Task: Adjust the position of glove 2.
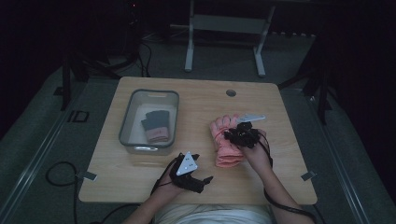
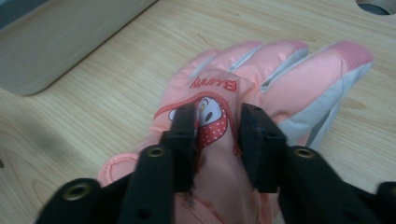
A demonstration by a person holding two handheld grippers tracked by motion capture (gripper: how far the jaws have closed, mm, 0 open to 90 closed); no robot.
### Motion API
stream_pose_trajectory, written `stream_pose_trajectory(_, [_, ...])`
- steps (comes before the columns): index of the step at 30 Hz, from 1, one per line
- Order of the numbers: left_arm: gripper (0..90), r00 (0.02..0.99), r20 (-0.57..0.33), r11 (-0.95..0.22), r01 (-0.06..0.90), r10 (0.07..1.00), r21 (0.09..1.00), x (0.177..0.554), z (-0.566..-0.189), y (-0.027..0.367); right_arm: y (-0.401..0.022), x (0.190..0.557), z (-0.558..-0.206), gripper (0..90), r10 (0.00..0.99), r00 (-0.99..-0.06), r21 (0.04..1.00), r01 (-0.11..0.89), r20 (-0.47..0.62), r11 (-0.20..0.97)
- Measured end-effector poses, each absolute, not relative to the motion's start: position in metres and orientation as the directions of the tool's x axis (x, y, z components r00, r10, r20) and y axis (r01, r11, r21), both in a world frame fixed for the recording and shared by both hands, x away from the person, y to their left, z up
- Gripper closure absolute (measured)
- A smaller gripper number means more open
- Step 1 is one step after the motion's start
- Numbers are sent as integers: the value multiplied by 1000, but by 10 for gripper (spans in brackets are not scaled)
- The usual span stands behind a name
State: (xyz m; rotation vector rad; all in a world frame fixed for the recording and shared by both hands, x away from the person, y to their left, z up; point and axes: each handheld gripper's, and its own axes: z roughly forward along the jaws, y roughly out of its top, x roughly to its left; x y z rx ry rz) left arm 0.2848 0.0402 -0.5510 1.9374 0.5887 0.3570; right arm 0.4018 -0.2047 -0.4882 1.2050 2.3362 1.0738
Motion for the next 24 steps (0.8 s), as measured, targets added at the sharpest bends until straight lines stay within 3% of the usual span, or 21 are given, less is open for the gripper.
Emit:
stream_pose_trajectory(5, [64, 820, -41, -315, 265, 571, 911, 287, -548, 42, -208, 397, -476, 556, 778, -625, 761, 538, 71, 363])
stream_pose_trajectory(15, [66, 789, -76, -301, 319, 610, 898, 291, -524, 38, -222, 391, -456, 594, 783, -619, 780, 521, 65, 347])
stream_pose_trajectory(19, [121, 765, -88, -269, 328, 638, 906, 299, -510, 38, -227, 393, -450, 612, 794, -605, 778, 524, 54, 346])
stream_pose_trajectory(24, [157, 731, -16, -323, 321, 683, 890, 319, -488, 25, -223, 396, -457, 611, 799, -599, 761, 538, 44, 362])
